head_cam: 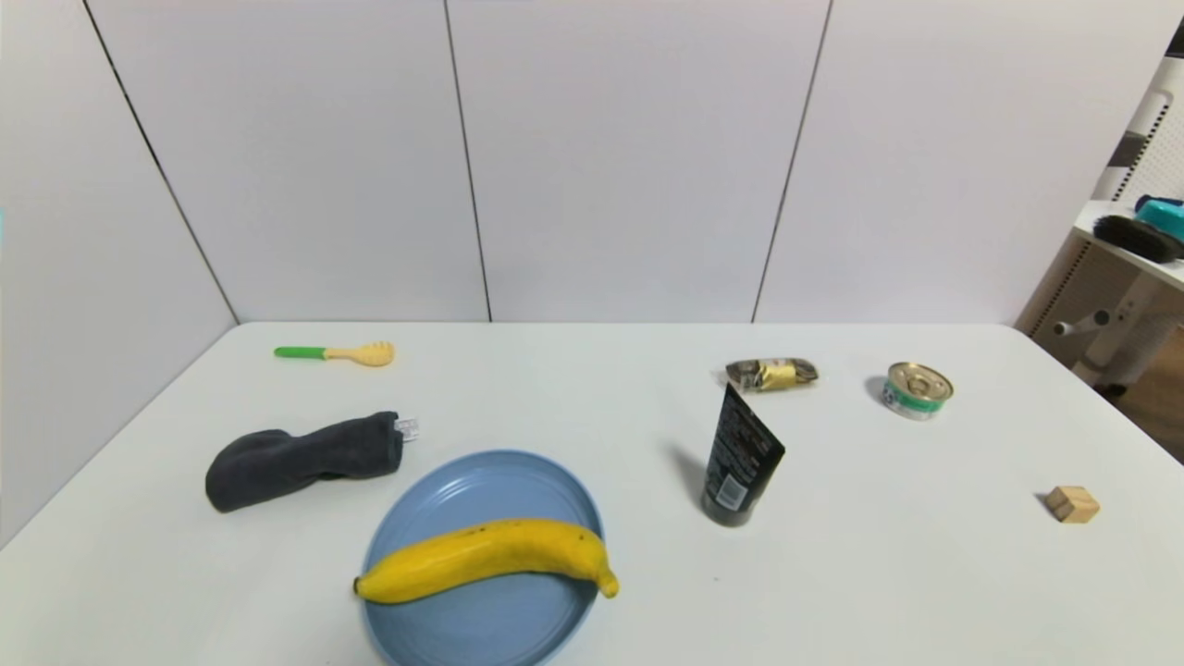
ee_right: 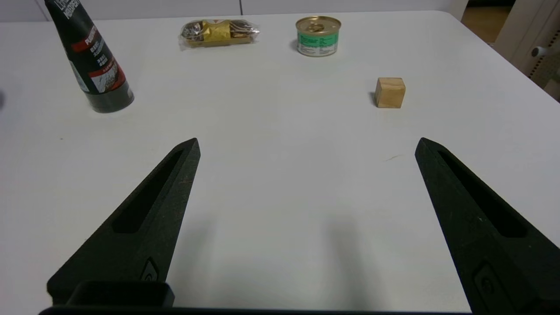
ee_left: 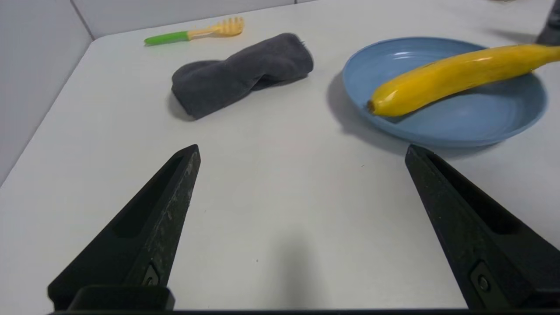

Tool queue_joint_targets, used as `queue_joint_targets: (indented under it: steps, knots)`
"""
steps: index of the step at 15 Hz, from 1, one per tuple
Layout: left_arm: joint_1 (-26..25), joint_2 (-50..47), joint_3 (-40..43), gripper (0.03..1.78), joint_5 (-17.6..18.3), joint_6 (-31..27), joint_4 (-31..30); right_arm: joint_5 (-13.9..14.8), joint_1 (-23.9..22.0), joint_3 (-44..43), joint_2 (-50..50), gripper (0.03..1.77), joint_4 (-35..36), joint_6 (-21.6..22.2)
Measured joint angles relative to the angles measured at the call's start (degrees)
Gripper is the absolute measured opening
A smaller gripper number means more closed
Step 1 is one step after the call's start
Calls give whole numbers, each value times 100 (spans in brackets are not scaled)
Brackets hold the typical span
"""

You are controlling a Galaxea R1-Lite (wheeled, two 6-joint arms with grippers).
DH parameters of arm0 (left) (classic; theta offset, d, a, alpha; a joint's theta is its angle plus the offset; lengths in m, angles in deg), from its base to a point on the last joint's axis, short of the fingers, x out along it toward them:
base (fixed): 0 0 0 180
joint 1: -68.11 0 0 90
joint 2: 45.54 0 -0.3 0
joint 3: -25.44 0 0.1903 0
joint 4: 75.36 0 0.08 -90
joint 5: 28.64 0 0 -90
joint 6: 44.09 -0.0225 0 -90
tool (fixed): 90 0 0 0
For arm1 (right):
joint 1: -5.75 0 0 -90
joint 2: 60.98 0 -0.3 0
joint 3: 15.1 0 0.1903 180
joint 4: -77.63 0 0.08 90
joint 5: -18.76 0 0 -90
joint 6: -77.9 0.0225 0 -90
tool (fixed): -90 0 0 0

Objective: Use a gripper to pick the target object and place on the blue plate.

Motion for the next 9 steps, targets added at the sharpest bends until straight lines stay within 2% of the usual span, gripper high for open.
queue_joint_targets:
  steps: [2, 5, 9]
  knots:
    - [-11, -205, 291, 169, -112, -9, -222, 2, 0, 0, 0, 170, -2, 1]
    - [-15, -332, 639, 169, -772, -39, -427, 2, 0, 0, 0, 170, -2, 0]
    - [-17, -358, 724, 169, -837, -111, -449, 0, 0, 0, 0, 170, 0, 0]
